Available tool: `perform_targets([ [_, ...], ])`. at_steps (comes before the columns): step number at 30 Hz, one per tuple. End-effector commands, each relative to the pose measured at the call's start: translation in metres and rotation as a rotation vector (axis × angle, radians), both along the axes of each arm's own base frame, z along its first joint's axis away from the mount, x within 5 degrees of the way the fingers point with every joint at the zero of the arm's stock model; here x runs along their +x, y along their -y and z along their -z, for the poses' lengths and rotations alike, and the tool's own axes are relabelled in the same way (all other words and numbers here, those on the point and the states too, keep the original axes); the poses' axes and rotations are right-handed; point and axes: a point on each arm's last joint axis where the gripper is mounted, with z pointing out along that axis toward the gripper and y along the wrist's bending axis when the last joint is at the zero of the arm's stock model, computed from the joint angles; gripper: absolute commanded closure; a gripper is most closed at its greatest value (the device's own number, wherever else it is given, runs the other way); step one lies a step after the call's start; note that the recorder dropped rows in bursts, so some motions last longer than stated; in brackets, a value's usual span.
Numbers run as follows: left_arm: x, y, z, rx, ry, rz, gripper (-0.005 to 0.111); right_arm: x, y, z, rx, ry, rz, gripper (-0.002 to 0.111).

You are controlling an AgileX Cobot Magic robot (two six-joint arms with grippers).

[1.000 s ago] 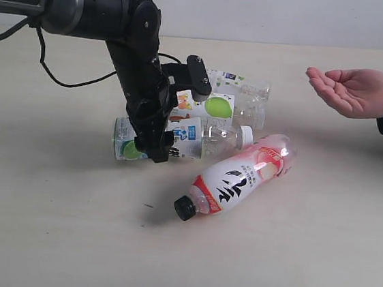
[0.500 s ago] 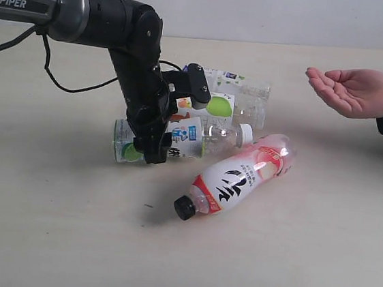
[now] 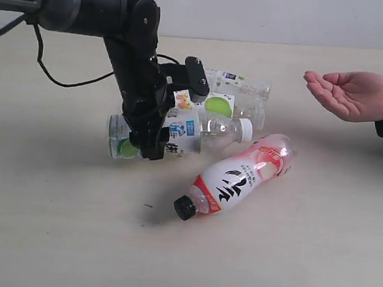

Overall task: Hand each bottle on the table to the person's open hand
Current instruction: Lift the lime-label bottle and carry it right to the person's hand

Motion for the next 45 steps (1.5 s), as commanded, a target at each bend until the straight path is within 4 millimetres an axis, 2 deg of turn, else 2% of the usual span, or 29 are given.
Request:
perform_targets([
  [1, -0.006, 0.002, -0.034, -0.064, 0.035, -0.021, 0.107, 0.0, 0.0, 0.0, -0.007, 0.011, 0.004, 0.108],
  [5, -0.013, 0.002, -0.062, -0.136, 0.05, -0.041, 0.107, 0.0, 0.0, 0.0, -0.007, 0.011, 0.004, 0.108],
  [9, -0.019, 0.005, -0.081, -0.223, 0.039, -0.09, 0.107, 0.0, 0.0, 0.0, -0.007, 0.011, 0.004, 0.108],
  [14, -0.023, 0.012, -0.099, -0.302, 0.026, -0.265, 0.107, 0.0, 0.0, 0.0, -0.007, 0.011, 0.004, 0.108],
  [17, -0.034, 0.037, -0.118, -0.373, -0.032, -0.531, 0.107, 0.0, 0.0, 0.0, -0.007, 0.011, 0.004, 0.108],
  [20, -0.051, 0.062, -0.135, -0.423, -0.045, -0.571, 0.107, 0.0, 0.0, 0.0, -0.007, 0.011, 0.004, 0.108],
  [23, -0.067, 0.099, -0.158, -0.551, -0.053, -0.593, 0.107, 0.0, 0.0, 0.0, -0.007, 0.011, 0.004, 0.108],
  [26, -0.065, 0.131, -0.165, -0.663, -0.108, -0.67, 0.107, 0.0, 0.0, 0.0, -0.007, 0.011, 0.004, 0.108],
  [30, -0.051, 0.161, -0.15, -0.779, -0.287, -0.788, 0.107, 0.0, 0.0, 0.0, -0.007, 0.011, 0.004, 0.108],
  [33, -0.042, 0.171, -0.14, -0.836, -0.315, -0.851, 0.107, 0.0, 0.0, 0.0, -0.007, 0.011, 0.004, 0.108],
  [43, -0.019, 0.189, -0.096, -0.969, -0.475, -1.064, 0.107, 0.0, 0.0, 0.0, -0.007, 0.011, 0.004, 0.108],
  [45, -0.013, 0.19, -0.089, -1.003, -0.435, -1.045, 0.107, 0.0, 0.0, 0.0, -0.007, 0.011, 0.004, 0.108],
])
